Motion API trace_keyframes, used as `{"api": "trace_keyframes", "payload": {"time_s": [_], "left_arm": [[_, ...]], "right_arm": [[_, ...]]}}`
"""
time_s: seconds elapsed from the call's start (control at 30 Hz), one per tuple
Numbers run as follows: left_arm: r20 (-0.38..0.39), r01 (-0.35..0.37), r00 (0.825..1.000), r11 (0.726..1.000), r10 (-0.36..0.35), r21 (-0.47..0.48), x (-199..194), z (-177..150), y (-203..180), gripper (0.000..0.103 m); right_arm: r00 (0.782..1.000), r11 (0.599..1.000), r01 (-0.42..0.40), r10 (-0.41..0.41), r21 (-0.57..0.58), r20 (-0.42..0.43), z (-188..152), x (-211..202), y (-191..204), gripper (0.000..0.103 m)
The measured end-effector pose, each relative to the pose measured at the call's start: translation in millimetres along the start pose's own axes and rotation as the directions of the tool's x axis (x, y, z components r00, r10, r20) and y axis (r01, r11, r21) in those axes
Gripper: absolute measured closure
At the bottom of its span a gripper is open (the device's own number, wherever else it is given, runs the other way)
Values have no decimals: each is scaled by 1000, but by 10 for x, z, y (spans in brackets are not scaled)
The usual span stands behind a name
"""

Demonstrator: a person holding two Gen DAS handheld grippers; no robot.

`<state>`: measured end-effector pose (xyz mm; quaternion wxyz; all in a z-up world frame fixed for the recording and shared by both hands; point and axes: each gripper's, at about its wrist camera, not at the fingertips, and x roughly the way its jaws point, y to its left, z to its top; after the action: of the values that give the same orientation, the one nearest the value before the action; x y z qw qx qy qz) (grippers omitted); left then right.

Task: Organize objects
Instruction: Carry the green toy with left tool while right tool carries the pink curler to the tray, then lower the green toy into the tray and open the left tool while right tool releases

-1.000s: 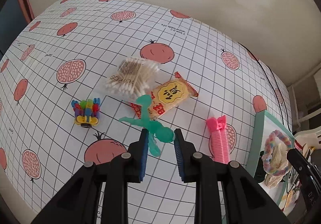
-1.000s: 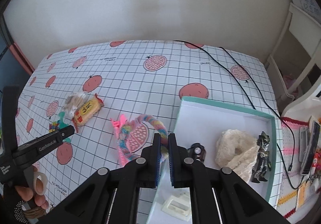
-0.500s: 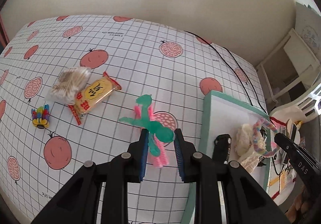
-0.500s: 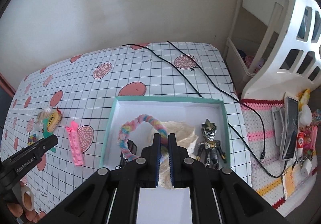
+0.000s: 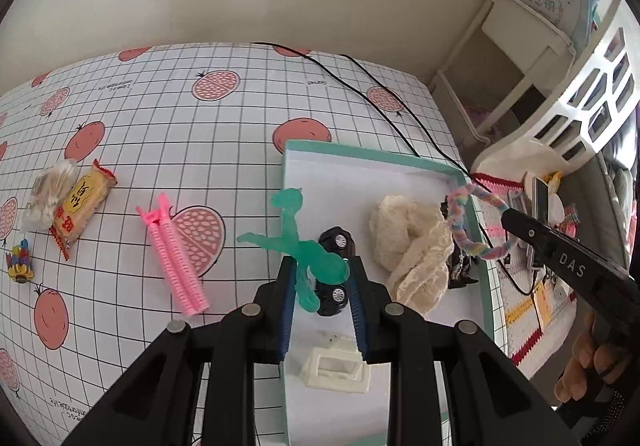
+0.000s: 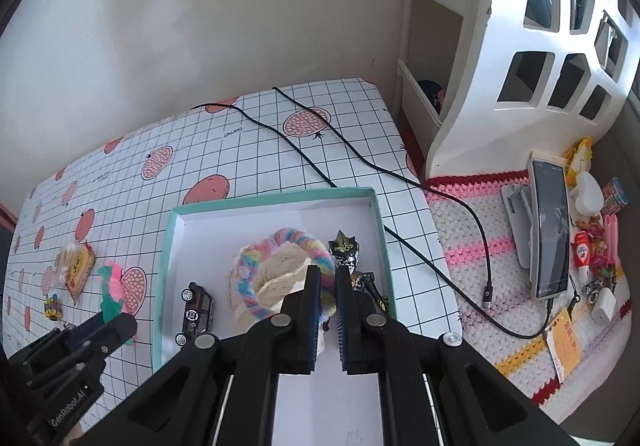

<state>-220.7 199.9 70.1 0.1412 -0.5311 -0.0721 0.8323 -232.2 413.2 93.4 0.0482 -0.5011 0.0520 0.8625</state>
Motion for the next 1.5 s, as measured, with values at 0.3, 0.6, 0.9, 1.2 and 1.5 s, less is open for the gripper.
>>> {"api": "trace_keyframes", "payload": {"time_s": [0.3,0.6,0.9,1.2,1.5], "left_arm": [[-60,10,998,997,-5,81,193,-93,-270,76],[-113,13,994,991,2,131,329,-190,-448,76],[-159,16,987,989,8,147,442,-271,-497,76],[-177,21,984,989,5,144,545,-386,-428,75],[-185,12,983,990,14,138,521,-352,-426,67]], "right_arm": [[1000,999,1,-2,35,13,-31,111,12,95],[1000,1000,-14,15,18,-12,-96,267,124,95],[998,1000,-23,24,9,-50,-145,364,146,92],[996,1000,-7,5,-15,-88,-193,464,170,88],[997,1000,-15,14,-20,-82,-181,426,178,73]]}}
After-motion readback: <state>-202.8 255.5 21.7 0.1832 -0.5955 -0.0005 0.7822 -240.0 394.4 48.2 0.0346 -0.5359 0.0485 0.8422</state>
